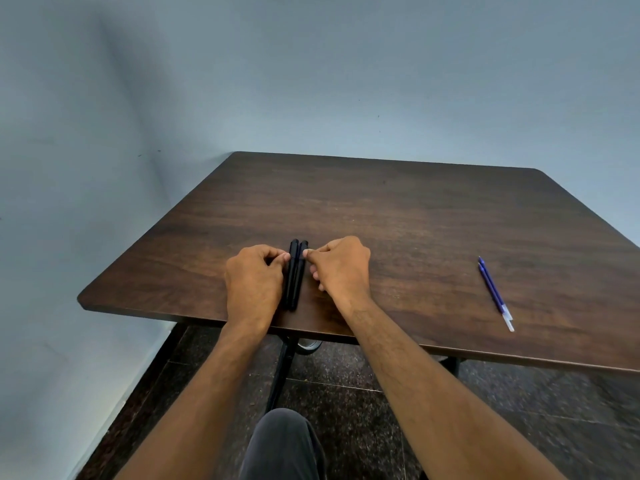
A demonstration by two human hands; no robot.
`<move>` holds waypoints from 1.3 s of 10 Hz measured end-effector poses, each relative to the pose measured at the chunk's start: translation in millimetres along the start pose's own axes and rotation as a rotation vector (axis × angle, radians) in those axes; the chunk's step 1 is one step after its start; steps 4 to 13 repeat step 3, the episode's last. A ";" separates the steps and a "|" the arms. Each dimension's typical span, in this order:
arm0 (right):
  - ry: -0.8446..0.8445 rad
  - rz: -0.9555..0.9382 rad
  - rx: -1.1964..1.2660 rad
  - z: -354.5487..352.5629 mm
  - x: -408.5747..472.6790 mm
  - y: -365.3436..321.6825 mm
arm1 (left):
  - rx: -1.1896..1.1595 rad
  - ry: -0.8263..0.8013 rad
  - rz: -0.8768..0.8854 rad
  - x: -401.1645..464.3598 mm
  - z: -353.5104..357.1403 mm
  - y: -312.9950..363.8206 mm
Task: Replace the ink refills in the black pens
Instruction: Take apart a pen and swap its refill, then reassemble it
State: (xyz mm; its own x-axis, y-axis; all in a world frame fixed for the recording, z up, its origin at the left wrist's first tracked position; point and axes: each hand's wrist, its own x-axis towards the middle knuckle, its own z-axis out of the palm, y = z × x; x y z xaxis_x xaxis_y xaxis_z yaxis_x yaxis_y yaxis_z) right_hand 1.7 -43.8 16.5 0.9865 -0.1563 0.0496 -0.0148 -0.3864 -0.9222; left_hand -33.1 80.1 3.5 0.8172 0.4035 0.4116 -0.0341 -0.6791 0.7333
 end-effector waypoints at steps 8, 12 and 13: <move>-0.005 -0.063 0.020 -53.2 -27.0 12.8 | -0.066 0.014 0.137 -5.7 -2.6 6.1; -0.005 -0.063 0.020 -53.2 -27.0 12.8 | -0.066 0.014 0.137 -5.7 -2.6 6.1; -0.005 -0.063 0.020 -53.2 -27.0 12.8 | -0.066 0.014 0.137 -5.7 -2.6 6.1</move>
